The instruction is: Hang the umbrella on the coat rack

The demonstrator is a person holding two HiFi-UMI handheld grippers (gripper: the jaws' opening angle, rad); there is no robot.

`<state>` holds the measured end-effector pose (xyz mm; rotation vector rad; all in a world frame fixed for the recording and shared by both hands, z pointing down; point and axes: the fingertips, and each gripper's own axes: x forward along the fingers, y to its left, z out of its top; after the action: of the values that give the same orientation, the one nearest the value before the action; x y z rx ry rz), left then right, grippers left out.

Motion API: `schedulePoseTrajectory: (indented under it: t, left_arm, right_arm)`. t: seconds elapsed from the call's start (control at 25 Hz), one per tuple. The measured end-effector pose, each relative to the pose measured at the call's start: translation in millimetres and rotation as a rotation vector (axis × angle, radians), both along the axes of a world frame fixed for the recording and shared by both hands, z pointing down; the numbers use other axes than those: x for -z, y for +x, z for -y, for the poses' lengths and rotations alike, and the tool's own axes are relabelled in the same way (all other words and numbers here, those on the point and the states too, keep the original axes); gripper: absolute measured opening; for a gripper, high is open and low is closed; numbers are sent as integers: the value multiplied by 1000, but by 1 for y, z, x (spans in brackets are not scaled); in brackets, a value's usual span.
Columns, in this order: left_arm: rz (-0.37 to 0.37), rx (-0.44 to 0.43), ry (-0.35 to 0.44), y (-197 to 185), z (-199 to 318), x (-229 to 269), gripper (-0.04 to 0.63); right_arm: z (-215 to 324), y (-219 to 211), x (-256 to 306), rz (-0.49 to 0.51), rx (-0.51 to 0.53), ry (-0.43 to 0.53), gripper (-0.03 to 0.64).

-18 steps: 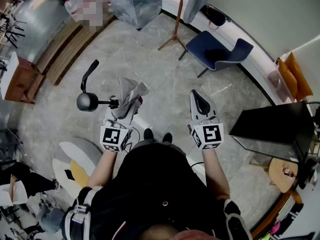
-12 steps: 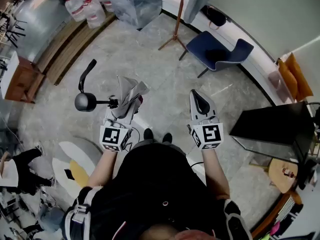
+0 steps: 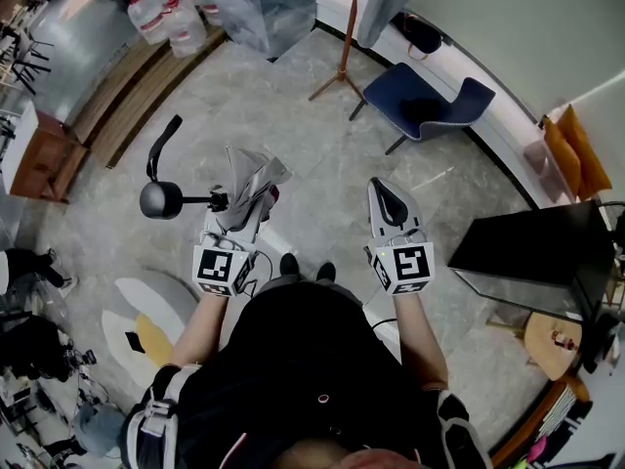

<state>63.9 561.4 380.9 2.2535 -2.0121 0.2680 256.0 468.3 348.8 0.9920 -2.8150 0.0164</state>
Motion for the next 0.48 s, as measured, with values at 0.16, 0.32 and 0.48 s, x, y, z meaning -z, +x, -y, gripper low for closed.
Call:
schedulePoseTrajectory:
  t: [0.16, 0.32, 0.48]
  left_arm:
    - [11, 5, -2, 2, 4, 1, 133]
    - [22, 11, 1, 4, 13, 5, 133]
    - [36, 18, 7, 8, 19, 5, 133]
  right_arm:
    - [2, 5, 1, 8, 12, 4, 0]
    - [9, 9, 5, 16, 33, 9, 16]
    - [14, 14, 6, 32, 50, 8, 23]
